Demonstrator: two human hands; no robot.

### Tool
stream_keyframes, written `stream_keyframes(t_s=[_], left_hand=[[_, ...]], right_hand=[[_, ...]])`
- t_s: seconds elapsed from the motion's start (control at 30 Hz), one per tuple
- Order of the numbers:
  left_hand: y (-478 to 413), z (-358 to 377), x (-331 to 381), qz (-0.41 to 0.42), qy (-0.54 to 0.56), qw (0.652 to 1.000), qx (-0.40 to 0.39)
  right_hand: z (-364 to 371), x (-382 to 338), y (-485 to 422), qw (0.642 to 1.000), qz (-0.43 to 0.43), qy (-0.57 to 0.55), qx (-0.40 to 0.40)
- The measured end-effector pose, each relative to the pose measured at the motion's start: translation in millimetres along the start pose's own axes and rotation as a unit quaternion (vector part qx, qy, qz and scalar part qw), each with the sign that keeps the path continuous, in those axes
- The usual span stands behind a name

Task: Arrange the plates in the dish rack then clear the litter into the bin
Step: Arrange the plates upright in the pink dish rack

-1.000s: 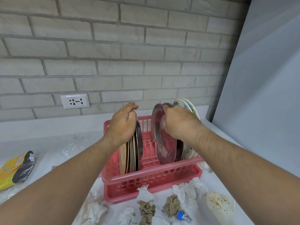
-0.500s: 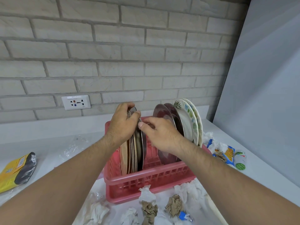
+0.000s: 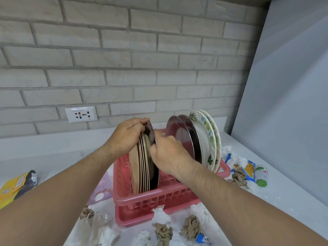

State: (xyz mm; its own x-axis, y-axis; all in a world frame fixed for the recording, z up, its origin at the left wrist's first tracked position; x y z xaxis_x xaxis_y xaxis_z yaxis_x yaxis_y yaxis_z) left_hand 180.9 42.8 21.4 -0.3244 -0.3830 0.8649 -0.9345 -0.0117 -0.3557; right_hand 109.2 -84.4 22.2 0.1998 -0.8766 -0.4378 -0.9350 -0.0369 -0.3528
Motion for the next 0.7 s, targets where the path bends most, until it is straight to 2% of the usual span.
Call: stream_keyframes(t_s=[0.13,0.3,0.53,0.7], left_hand=[[2.2,-2.2,-4.1,0.024,-0.014,0.999,-0.017],[8.1,0.0,-3.1,0.148,-0.11,0.983,0.015],[9.7,2.7,-7.7,0.135,-0.146,0.98,0.012],[10.0,0.9,-8.4,0.126,-0.137,0.982,0.022]], right_hand=[[0.6,-4.1,-1.0,1.0,0.006,0.02,0.009],[-13.1,-9.0,-8.8,0.996,-0.013,0.084,0.04],[-71.7,-6.4,-28.7,0.982,-0.013,0.171,0.077],[-63.9,-0.6,-31.4,0.966,-0.017,0.249,0.058]])
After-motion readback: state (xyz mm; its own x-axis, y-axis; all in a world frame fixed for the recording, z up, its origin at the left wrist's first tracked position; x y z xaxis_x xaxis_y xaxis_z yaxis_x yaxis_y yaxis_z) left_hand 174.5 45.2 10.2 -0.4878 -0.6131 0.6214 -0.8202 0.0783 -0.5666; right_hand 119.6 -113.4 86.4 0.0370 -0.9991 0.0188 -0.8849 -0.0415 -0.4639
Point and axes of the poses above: each hand's wrist, its own y-axis away from the middle knuckle, its own z-axis out of the palm, x = y × z, the point moved 3 cm from there along -y, towards the middle knuckle, and after that the axes turned 10 degrees about x, right-handed, at the moved point
